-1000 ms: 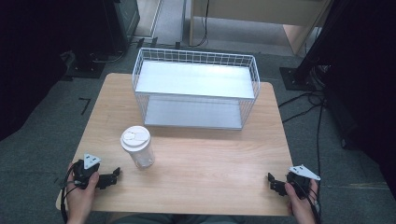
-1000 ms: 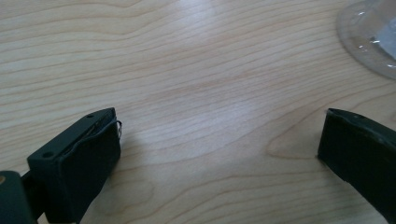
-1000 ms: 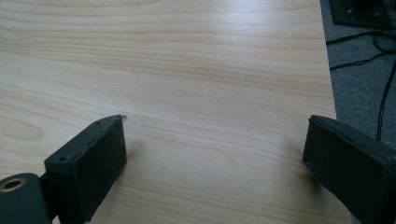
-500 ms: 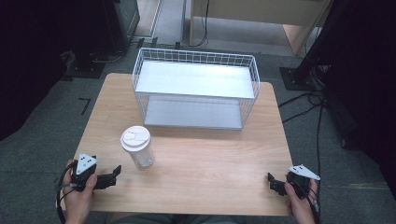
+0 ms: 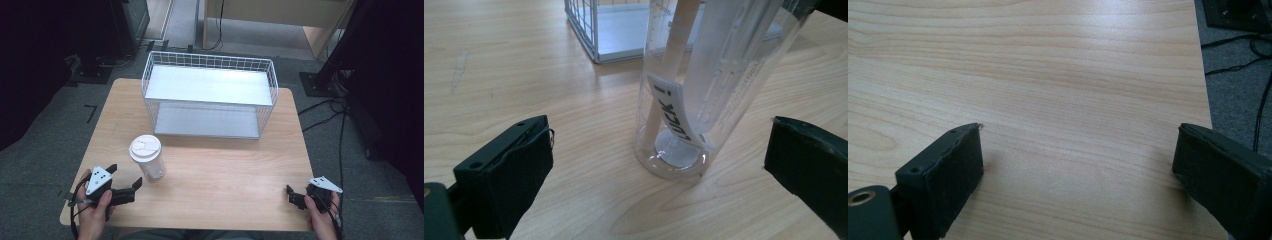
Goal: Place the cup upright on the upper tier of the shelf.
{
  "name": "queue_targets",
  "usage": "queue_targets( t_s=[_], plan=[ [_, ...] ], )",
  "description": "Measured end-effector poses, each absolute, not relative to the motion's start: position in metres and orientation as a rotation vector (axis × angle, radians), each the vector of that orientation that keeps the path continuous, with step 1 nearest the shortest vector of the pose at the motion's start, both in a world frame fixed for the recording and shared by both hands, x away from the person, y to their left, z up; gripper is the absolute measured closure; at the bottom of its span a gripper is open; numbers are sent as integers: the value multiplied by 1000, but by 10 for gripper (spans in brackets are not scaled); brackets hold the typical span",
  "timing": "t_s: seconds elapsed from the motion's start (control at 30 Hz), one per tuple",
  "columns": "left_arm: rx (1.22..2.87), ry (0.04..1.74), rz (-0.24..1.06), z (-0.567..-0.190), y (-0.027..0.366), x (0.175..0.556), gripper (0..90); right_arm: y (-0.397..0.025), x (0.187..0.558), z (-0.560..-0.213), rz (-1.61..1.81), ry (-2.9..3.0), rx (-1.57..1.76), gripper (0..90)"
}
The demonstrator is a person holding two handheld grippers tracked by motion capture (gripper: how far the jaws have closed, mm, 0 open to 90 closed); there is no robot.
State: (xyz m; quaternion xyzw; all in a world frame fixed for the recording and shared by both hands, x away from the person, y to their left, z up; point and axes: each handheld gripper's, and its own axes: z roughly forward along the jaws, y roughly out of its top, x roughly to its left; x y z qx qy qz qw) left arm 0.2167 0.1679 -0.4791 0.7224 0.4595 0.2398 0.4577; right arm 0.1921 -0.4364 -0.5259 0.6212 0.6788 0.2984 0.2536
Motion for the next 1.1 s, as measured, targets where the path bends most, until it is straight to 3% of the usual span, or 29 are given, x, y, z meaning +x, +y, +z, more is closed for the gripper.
queue_targets(
  t_s=[0.43,0.53,1.1],
  plan=[
    [1733,1135,506,-484,150,225,0,-436,192,-526,812,1845,1688,59],
    [1738,1118,564,-482,143,226,0,-436,192,-526,811,1845,1688,59],
    [1702,1046,607,-475,115,240,0,-436,192,-526,812,1845,1688,59]
  ],
)
